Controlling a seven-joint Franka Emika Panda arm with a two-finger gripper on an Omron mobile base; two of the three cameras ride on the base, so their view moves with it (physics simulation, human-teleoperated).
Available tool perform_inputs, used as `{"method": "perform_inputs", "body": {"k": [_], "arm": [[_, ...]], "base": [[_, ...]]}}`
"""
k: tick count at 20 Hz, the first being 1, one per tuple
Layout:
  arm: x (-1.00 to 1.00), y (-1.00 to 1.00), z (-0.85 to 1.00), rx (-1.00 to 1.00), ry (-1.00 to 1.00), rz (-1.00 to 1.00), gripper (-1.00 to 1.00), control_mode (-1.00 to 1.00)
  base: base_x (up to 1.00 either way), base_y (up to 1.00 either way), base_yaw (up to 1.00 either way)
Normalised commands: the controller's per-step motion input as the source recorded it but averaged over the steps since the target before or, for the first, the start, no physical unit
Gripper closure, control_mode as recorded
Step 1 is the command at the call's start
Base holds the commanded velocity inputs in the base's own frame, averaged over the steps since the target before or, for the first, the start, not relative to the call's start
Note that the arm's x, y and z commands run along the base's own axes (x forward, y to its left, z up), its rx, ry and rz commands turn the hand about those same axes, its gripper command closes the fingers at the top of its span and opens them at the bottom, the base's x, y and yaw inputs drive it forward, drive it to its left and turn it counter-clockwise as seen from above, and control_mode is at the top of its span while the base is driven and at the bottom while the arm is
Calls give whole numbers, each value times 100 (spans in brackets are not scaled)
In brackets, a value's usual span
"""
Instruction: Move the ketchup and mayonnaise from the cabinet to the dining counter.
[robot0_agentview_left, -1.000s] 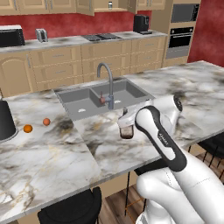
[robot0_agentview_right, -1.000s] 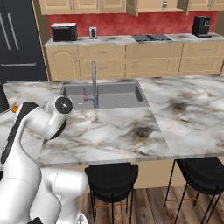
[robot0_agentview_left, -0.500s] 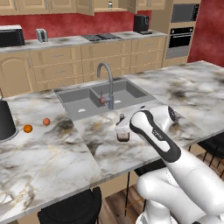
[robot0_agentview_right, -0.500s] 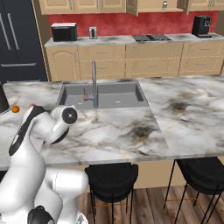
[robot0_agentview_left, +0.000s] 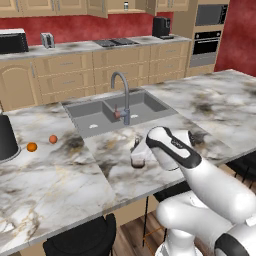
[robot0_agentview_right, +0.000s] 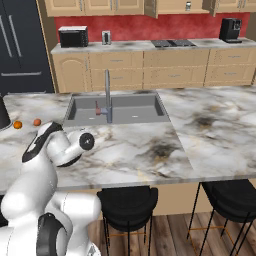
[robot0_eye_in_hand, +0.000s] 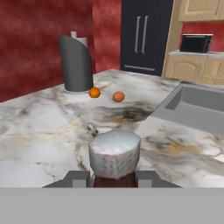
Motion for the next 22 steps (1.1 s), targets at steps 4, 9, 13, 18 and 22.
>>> {"method": "perform_inputs", "body": {"k": [4, 9, 13, 18, 22], "arm": [[15, 0, -45, 2, 0, 5, 100, -100], [9, 0, -42, 2, 0, 5, 100, -100], [3, 0, -37, 4, 0, 3, 100, -100], [12, 0, -29, 4, -4, 2, 100, -100], [24, 0, -20, 1, -9, 0, 100, -100]], "base": [[0, 0, 0], [0, 0, 0], [0, 0, 0], [0, 0, 0], [0, 0, 0]]}}
